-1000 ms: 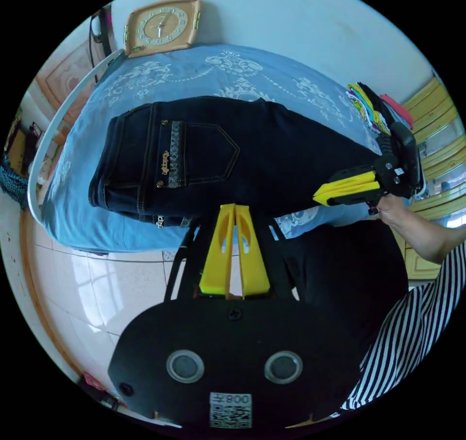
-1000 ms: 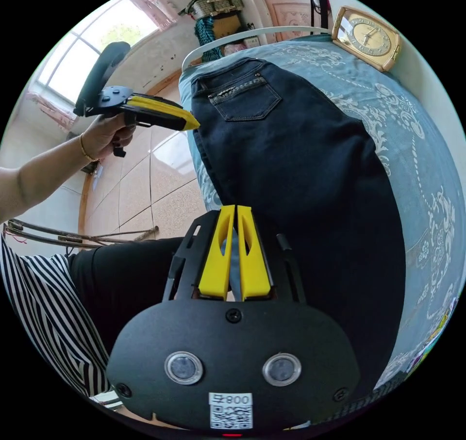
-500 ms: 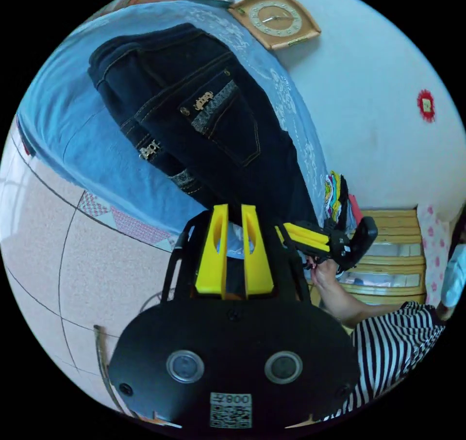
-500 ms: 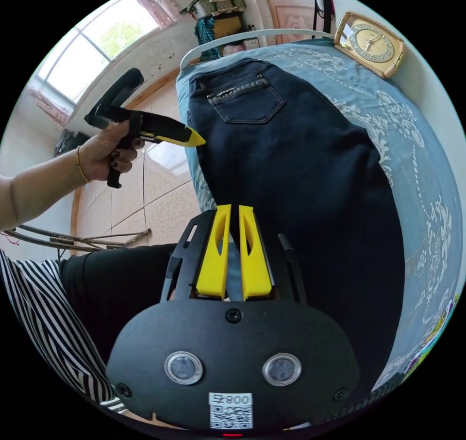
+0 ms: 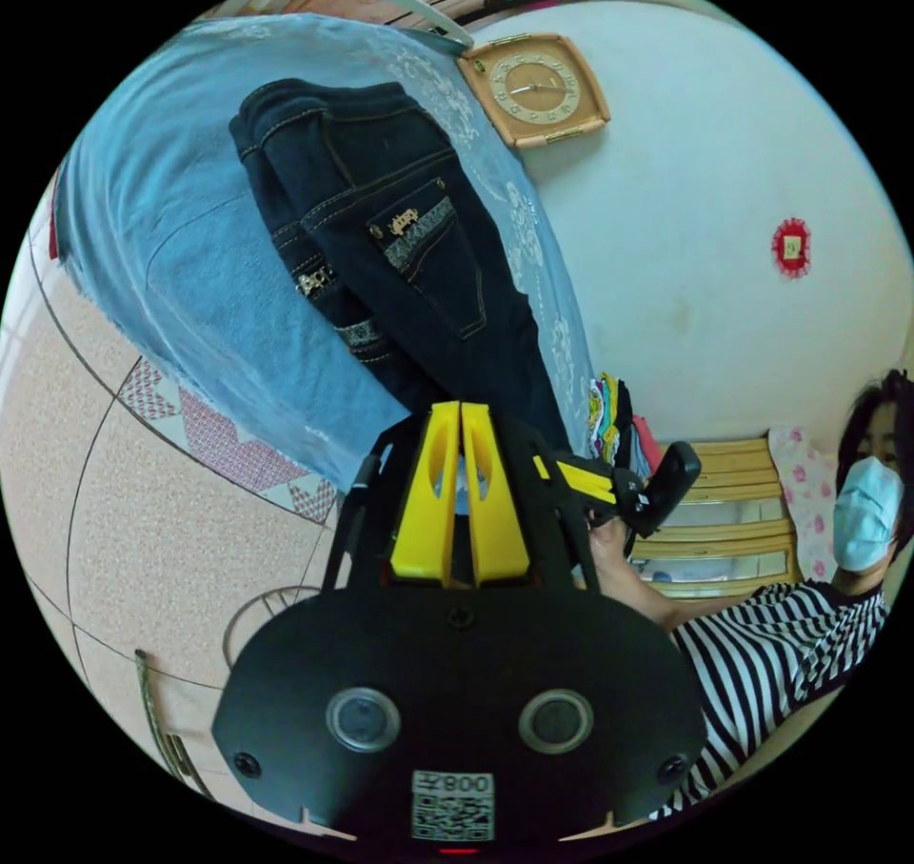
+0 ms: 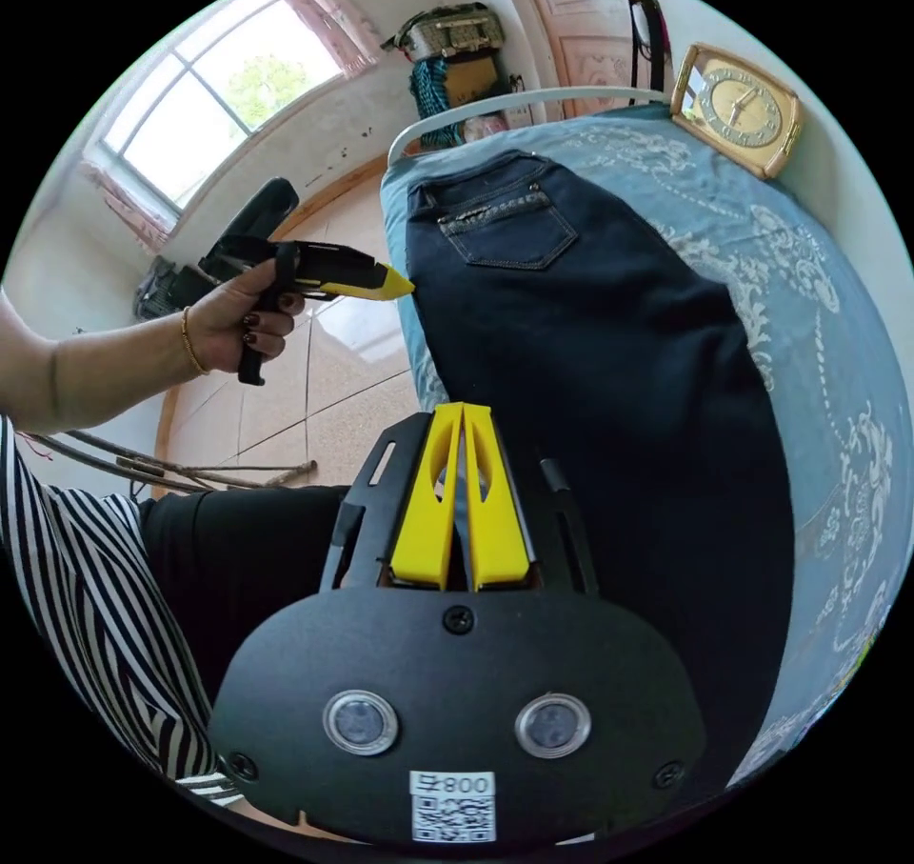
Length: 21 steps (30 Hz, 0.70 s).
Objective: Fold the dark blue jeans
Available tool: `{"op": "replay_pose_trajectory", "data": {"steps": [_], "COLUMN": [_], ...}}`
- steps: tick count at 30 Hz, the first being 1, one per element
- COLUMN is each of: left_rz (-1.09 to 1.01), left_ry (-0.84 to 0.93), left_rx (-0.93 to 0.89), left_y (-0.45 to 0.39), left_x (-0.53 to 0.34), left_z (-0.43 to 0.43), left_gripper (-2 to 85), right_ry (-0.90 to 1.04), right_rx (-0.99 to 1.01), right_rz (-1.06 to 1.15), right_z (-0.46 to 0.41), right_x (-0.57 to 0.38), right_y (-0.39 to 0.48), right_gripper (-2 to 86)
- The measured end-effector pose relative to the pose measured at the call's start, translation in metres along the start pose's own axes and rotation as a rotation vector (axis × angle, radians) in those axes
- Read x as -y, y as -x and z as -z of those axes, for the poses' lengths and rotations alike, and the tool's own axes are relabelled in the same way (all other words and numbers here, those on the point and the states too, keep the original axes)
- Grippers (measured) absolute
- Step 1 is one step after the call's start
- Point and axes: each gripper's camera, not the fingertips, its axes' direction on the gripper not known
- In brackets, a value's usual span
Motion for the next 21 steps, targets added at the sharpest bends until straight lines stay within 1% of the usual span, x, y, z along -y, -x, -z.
{"op": "replay_pose_trajectory", "data": {"steps": [1,5,9,10,12,15,17,21], "left_rz": [-0.015,-0.005,0.005,0.039,0.052,0.019,0.002,-0.009], "left_ry": [0.009,0.002,0.03,0.032,0.012,-0.027,-0.084,-0.184], "left_rx": [0.019,0.004,0.048,0.039,0.03,0.102,0.161,0.224], "left_y": [0.0,0.007,0.015,0.022,0.025,0.021,0.019,0.018], "left_x": [-0.001,-0.005,-0.006,-0.007,-0.009,-0.01,0.002,0.028], "left_z": [0.003,0.012,0.009,0.008,0.011,0.026,0.039,0.051], "left_gripper": [0.1,0.1,0.2,0.2,0.3,0.6,1.0,0.8], "right_ry": [-0.003,0.068,0.1,0.107,0.113,0.124,0.115,0.118], "right_rx": [-0.04,-0.065,-0.084,-0.08,-0.078,-0.076,-0.061,-0.038], "right_rz": [-0.005,0.053,0.084,0.08,0.078,0.076,0.055,0.016], "right_z": [0.0,-0.016,-0.033,-0.033,-0.033,-0.036,-0.037,-0.039], "right_x": [0.0,0.0,-0.009,-0.011,-0.016,-0.025,-0.033,-0.052], "right_y": [0.002,0.008,0.008,0.006,0.003,-0.002,-0.008,-0.022], "right_gripper": [4.3,5.6,4.0,3.1,1.8,0.8,0.5,0.2]}}
